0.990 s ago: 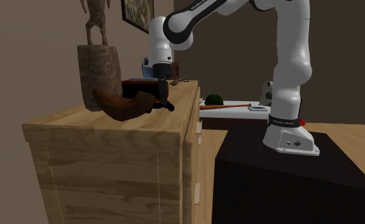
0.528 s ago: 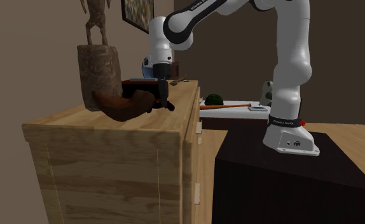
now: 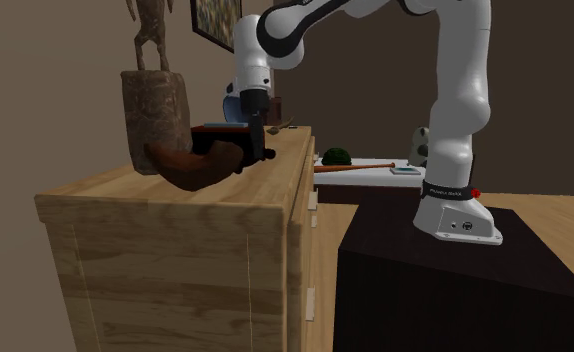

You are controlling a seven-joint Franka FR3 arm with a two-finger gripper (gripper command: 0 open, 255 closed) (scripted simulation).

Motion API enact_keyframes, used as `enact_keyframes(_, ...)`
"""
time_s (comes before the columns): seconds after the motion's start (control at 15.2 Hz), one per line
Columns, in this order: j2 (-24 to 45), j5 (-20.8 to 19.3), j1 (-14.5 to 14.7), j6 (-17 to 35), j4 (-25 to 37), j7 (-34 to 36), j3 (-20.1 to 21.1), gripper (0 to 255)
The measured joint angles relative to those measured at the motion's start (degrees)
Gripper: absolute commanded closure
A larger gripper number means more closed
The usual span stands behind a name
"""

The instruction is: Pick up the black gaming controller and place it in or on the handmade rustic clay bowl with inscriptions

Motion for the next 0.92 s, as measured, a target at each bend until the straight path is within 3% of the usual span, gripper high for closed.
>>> enact_keyframes(0.92,-3.9,0.3,-0.4,-10.6,6.9,1.2,-0.3,255)
